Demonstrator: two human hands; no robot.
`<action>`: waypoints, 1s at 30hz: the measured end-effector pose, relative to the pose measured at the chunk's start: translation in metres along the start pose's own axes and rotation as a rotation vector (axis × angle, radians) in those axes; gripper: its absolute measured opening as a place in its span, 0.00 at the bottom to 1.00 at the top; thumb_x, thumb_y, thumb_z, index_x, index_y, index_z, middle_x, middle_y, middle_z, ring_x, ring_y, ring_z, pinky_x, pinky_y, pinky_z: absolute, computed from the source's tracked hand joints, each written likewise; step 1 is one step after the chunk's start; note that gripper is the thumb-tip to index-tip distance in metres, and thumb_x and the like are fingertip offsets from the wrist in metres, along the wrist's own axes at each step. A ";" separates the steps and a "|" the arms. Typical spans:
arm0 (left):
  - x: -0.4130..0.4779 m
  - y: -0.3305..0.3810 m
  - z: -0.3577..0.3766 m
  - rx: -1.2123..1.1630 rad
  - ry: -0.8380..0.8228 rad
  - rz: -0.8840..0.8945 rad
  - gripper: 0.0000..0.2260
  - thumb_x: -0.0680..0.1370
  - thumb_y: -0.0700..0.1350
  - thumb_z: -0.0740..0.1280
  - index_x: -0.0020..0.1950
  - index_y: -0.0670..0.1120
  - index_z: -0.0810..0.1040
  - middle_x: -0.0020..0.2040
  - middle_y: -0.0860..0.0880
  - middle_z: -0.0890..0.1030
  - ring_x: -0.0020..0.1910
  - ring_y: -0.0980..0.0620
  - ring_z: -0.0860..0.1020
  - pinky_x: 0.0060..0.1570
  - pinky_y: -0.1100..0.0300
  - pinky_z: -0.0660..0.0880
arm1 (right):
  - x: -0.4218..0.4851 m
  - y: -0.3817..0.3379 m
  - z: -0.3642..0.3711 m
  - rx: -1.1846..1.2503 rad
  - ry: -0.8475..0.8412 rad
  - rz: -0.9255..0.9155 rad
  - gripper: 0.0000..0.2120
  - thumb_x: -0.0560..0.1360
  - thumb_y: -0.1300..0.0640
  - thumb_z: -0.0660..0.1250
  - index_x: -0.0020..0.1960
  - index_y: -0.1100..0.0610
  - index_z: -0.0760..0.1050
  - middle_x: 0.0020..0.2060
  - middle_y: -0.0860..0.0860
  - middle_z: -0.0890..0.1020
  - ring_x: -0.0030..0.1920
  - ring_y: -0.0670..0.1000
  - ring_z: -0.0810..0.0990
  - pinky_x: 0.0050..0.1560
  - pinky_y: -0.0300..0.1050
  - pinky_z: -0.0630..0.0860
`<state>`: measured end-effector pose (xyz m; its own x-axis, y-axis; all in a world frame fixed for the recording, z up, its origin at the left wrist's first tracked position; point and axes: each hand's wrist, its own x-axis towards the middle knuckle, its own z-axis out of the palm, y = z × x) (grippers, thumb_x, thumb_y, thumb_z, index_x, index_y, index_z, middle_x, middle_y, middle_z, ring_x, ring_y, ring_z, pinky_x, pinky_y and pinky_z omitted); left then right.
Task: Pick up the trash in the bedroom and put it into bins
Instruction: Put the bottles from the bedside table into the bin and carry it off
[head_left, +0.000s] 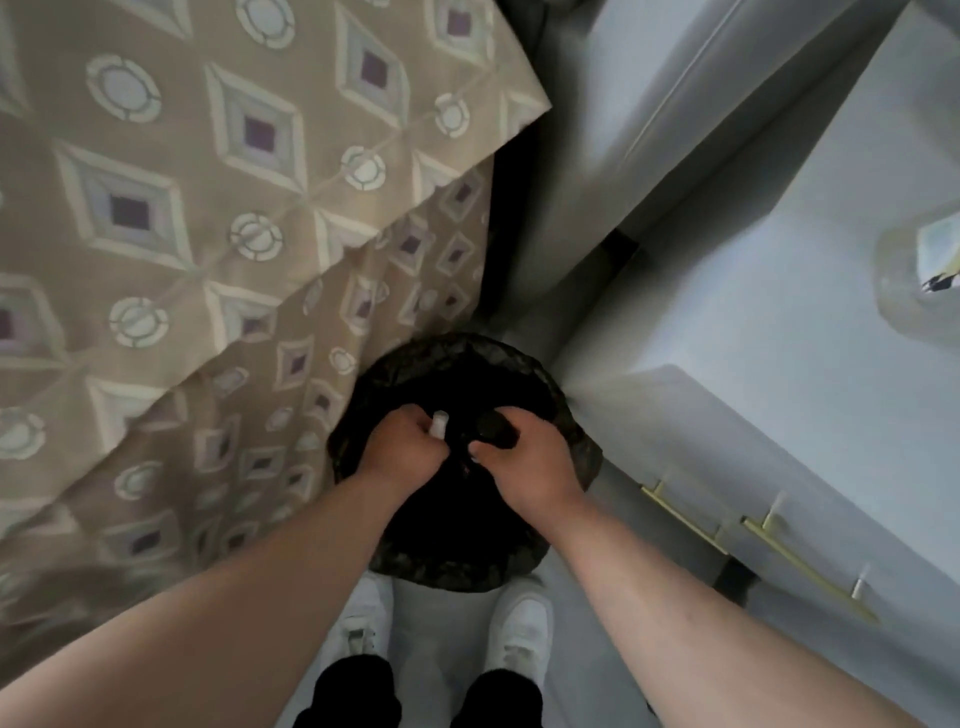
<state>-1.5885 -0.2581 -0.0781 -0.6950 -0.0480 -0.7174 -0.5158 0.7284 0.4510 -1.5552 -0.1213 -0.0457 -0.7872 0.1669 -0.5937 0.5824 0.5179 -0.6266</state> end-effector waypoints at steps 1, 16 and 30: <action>0.009 -0.002 0.006 0.005 -0.012 0.002 0.10 0.77 0.48 0.63 0.40 0.44 0.73 0.39 0.44 0.78 0.46 0.43 0.78 0.39 0.59 0.66 | 0.007 0.002 0.005 -0.021 -0.001 0.003 0.10 0.72 0.57 0.71 0.53 0.55 0.80 0.49 0.50 0.83 0.50 0.46 0.78 0.48 0.36 0.68; 0.099 -0.006 0.058 0.098 -0.195 -0.218 0.22 0.84 0.46 0.50 0.77 0.42 0.51 0.78 0.41 0.52 0.76 0.44 0.55 0.72 0.57 0.53 | 0.085 0.032 0.058 0.210 0.071 0.209 0.12 0.76 0.69 0.63 0.58 0.66 0.78 0.55 0.57 0.81 0.58 0.51 0.77 0.61 0.36 0.68; 0.021 0.008 0.011 -0.582 -0.132 -0.256 0.10 0.78 0.37 0.60 0.38 0.46 0.74 0.40 0.42 0.77 0.39 0.47 0.75 0.42 0.58 0.72 | 0.037 -0.008 0.015 0.108 -0.008 0.176 0.20 0.77 0.52 0.64 0.66 0.59 0.73 0.62 0.55 0.78 0.64 0.54 0.75 0.62 0.40 0.68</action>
<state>-1.6020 -0.2454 -0.0957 -0.4660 -0.0595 -0.8828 -0.8697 0.2140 0.4447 -1.5857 -0.1319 -0.0698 -0.6698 0.2400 -0.7027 0.7297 0.3881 -0.5629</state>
